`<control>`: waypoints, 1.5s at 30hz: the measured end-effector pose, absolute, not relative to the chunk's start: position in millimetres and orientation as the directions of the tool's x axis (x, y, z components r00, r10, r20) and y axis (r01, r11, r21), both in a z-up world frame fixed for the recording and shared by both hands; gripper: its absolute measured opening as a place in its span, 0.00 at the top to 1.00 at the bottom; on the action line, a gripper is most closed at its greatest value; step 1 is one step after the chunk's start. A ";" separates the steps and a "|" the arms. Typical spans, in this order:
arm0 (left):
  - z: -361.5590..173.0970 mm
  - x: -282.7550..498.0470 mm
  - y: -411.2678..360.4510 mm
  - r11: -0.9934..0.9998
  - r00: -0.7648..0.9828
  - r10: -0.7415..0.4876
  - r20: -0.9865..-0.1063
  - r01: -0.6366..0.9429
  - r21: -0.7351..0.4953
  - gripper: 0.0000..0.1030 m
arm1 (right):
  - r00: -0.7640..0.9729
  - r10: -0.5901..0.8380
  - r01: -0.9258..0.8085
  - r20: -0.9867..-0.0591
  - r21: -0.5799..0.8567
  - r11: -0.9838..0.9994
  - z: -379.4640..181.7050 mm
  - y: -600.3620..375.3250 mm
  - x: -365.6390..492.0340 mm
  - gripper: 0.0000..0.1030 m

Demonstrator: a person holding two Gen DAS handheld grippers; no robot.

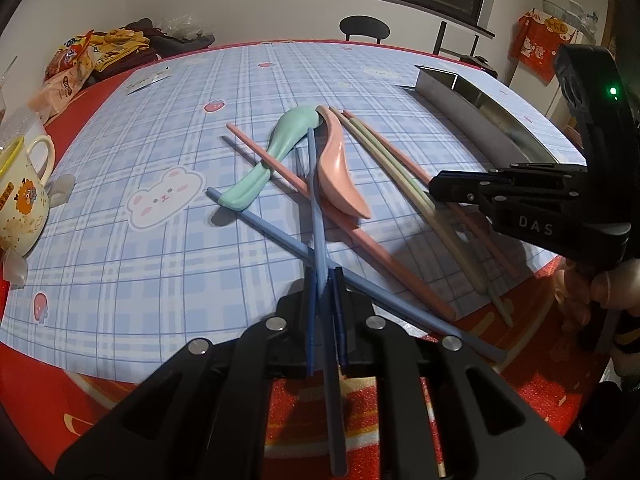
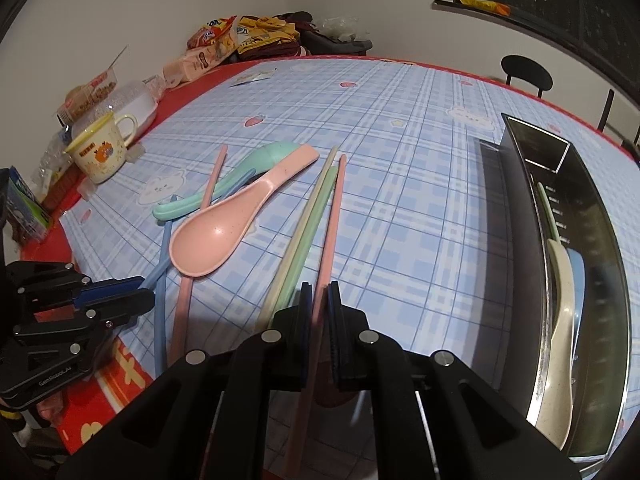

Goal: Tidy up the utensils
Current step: 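Lift both chopsticks and carry them over the steel basket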

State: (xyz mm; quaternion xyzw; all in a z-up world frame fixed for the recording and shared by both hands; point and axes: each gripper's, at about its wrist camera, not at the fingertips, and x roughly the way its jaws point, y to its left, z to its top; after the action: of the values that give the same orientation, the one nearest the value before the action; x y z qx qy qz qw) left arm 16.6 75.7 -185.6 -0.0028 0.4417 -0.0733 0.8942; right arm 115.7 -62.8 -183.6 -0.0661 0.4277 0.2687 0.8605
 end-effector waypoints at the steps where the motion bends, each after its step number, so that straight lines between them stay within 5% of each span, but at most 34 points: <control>1: -185.7 16.5 77.1 0.989 0.600 -0.139 -0.788 0.128 -0.078 0.89 | 0.492 0.402 -0.521 -0.772 0.108 0.846 -183.5 -62.2 115.8 0.92; 20: -176.3 -1.9 121.6 0.953 0.698 -0.229 -0.679 0.020 -0.301 0.90 | 0.545 0.487 -0.479 -0.682 0.223 0.849 -171.2 -89.3 110.3 0.94; 35: -165.3 0.0 126.9 0.955 0.708 -0.184 -0.682 -0.036 -0.296 0.90 | 0.590 0.544 -0.462 -0.597 0.303 0.834 -159.0 -112.7 103.3 0.94; 45: -115.5 36.0 67.4 0.919 0.730 -0.327 -0.600 0.097 -0.383 0.90 | 0.695 0.517 -0.377 -0.500 0.358 0.854 -126.4 -183.4 104.2 0.94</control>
State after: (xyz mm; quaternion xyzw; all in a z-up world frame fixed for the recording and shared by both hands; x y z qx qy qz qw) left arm 36.0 67.4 -115.5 -0.1651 0.3486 -0.1160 0.9153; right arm 104.2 -183.4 -126.4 0.1147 0.3042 0.2446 0.9135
